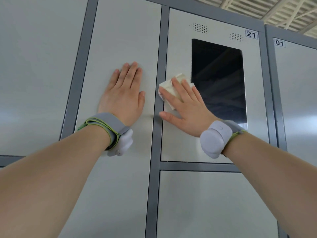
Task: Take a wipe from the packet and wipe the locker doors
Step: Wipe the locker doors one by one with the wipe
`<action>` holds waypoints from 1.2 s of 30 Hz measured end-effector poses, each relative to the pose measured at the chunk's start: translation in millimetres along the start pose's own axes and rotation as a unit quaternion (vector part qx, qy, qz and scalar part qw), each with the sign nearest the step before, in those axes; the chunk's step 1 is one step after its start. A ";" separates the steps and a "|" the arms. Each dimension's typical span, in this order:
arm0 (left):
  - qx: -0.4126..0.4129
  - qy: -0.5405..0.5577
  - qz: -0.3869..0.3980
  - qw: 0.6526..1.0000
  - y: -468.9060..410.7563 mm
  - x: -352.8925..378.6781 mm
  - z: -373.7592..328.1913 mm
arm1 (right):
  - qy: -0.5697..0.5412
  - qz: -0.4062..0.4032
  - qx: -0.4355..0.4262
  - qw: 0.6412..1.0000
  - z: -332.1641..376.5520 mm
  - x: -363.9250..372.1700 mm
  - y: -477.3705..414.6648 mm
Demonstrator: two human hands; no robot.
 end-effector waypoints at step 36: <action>0.000 -0.007 0.013 1.000 0.4 1.3 -1.5 | -0.002 -0.041 0.096 0.995 -39.5 -12.0 -3.9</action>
Point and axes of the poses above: each hand's wrist, its own y-axis away from the middle knuckle, its own x-axis out of the palm, z = x × y, the point moved 9 cm from there along -y, towards the middle knuckle, and after that the axes turned 15 degrees about -y, right-handed, at the moved point
